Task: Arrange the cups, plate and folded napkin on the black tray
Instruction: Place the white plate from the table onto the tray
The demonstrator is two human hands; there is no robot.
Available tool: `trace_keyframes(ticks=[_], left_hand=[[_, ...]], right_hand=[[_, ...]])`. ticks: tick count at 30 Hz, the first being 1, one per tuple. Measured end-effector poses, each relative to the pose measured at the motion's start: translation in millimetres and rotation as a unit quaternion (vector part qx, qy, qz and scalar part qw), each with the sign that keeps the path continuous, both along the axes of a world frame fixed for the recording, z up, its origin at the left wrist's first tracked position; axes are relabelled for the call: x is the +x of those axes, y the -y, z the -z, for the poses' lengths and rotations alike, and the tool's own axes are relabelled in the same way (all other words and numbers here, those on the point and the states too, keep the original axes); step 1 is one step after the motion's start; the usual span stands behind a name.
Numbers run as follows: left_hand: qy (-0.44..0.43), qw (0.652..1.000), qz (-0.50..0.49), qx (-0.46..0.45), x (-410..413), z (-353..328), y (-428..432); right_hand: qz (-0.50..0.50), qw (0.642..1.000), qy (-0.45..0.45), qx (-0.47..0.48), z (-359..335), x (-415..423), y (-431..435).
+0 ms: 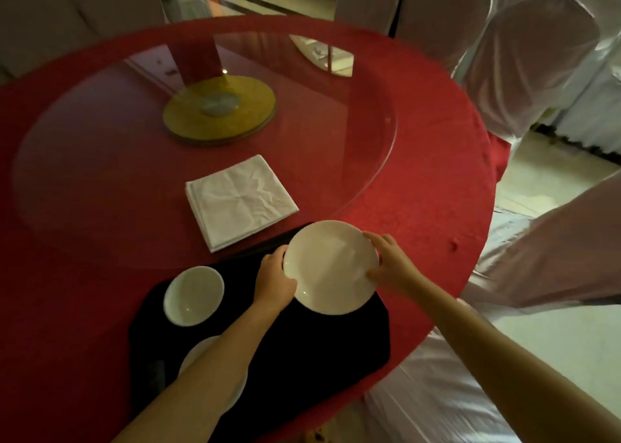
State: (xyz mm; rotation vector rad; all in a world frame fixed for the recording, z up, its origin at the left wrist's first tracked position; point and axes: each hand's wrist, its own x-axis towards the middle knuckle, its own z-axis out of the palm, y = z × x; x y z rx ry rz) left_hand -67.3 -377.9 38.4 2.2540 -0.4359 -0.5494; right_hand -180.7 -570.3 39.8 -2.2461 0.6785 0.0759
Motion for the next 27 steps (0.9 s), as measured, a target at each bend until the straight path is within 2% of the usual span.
trace_keyframes(ticks=[5,9,13,21,27], left_hand=[[-0.026,0.998,-0.002,0.060,-8,17,-13],[-0.053,0.988,0.032,0.145,-13,28,-14],[-0.070,0.978,0.058,0.187,-10,32,-15],[-0.104,0.970,0.050,0.213,-5,34,-18],[-0.097,0.968,0.048,0.226,-4,32,-12]], right_hand=[[-0.007,1.000,-0.023,0.015,17,-3,-17],[-0.002,0.998,-0.062,0.015,27,-5,-27],[-0.012,0.996,-0.091,0.020,33,-1,-34],[-0.020,0.994,-0.106,0.022,39,8,-37],[-0.019,0.994,-0.108,0.018,39,12,-33]])
